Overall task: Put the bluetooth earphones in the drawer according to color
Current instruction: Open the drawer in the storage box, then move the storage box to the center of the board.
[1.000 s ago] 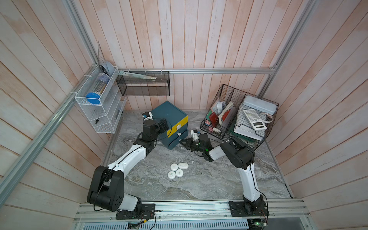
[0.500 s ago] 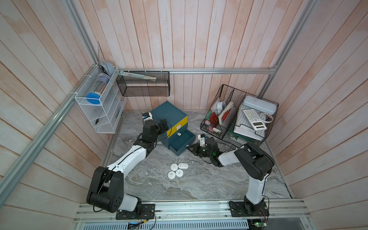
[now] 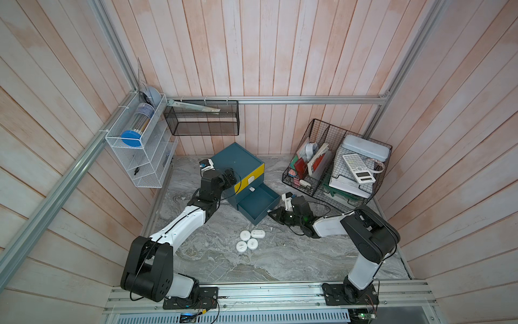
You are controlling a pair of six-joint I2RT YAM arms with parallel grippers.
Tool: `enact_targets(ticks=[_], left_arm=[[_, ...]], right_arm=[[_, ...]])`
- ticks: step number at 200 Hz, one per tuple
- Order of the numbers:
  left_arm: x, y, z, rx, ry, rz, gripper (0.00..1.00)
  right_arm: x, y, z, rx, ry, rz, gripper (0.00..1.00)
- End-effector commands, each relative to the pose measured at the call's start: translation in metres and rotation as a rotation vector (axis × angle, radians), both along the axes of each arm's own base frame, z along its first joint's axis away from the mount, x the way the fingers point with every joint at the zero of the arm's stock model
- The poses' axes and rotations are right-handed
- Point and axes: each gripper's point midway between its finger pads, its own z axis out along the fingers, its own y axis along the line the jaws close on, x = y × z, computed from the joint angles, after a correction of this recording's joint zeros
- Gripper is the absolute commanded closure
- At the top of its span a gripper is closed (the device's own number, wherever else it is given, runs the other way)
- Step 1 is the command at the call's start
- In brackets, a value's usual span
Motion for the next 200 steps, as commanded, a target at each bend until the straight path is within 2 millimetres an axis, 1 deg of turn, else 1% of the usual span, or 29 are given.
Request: enact_targets(ticks=[1,31,46,72,105,127,149,174,200], left_arm=[[-0.035,0.002,-0.070,0.114,0.227,-0.048,0.05],[-0.042,0.003,-0.047,0.078,0.159,-0.048,0.02],[-0.046,0.004,-0.035,0.057,0.125,-0.046,0.00],[-0.055,0.004,-0.015,0.014,0.069,-0.048,0.00],[-0.065,0.010,0.008,-0.011,0.019,-0.026,0.00],[-0.072,0.019,0.021,-0.001,0.002,0.008,0.00],[-0.088,0.023,0.018,-0.015,0.030,0.006,0.00],[-0.114,0.022,-0.003,-0.055,0.088,-0.026,0.00],[-0.140,0.030,-0.030,-0.097,0.142,-0.002,0.00]], right_arm=[[-0.004,0.002,0.004,-0.036,-0.025,0.047,0.93],[-0.004,0.000,0.018,-0.060,-0.068,0.066,0.77],[-0.005,-0.002,0.026,-0.068,-0.092,0.075,0.70],[-0.012,-0.007,0.039,-0.082,-0.132,0.094,0.60],[-0.024,-0.014,0.054,-0.090,-0.191,0.125,0.50],[-0.033,-0.018,0.060,-0.110,-0.224,0.156,0.46],[-0.046,-0.017,0.064,-0.144,-0.259,0.206,0.42],[-0.059,-0.010,0.062,-0.196,-0.298,0.272,0.41],[-0.069,-0.004,0.051,-0.263,-0.328,0.313,0.39]])
